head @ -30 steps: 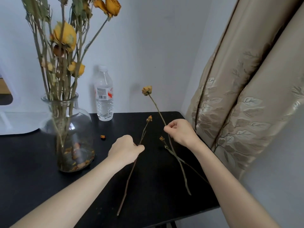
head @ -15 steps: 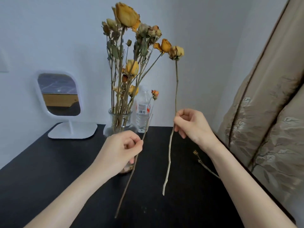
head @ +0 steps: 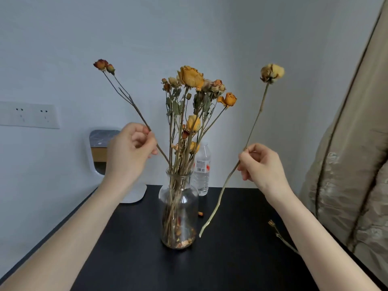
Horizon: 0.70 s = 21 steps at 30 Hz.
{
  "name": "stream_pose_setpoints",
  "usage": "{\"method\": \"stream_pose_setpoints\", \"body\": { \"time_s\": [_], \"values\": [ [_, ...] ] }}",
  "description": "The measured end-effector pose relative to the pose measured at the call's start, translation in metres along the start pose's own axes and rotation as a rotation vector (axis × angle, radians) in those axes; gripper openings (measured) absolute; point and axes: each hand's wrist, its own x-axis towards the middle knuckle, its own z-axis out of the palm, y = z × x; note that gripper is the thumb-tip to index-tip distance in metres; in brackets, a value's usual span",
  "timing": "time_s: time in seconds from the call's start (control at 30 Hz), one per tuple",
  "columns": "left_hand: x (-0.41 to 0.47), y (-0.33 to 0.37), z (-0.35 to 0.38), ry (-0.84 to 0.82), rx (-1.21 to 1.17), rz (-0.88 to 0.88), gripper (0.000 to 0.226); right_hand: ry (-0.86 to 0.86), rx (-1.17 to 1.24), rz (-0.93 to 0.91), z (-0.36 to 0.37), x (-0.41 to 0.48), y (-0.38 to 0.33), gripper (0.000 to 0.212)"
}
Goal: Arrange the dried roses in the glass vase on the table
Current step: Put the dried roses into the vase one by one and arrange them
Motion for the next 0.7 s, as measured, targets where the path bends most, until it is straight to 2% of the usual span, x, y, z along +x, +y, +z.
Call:
{"method": "stream_pose_setpoints", "body": {
  "time_s": [0.1, 0.27, 0.37, 0.53, 0.7],
  "values": [
    [0.018, 0.004, 0.004, 0.049, -0.006, 0.066, 0.024, 0.027, 0.003, -0.025, -0.003, 0.002, -0.005, 0.010],
    [0.034, 0.006, 0.012, 0.017, 0.103, 0.111, 0.022, 0.040, 0.010, -0.078, -0.003, 0.007, -0.015, 0.010],
    [0.035, 0.002, 0.015, -0.062, 0.185, 0.101, 0.010, 0.039, 0.005, -0.088, 0.001, 0.009, -0.017, 0.011],
    [0.032, -0.005, 0.017, -0.213, 0.318, 0.070, 0.009, 0.019, 0.011, -0.095, 0.010, 0.011, -0.016, 0.010],
    [0.023, -0.015, 0.021, -0.486, 0.427, -0.009, 0.008, 0.018, 0.005, -0.108, 0.017, 0.014, -0.015, 0.013]
  ]
}}
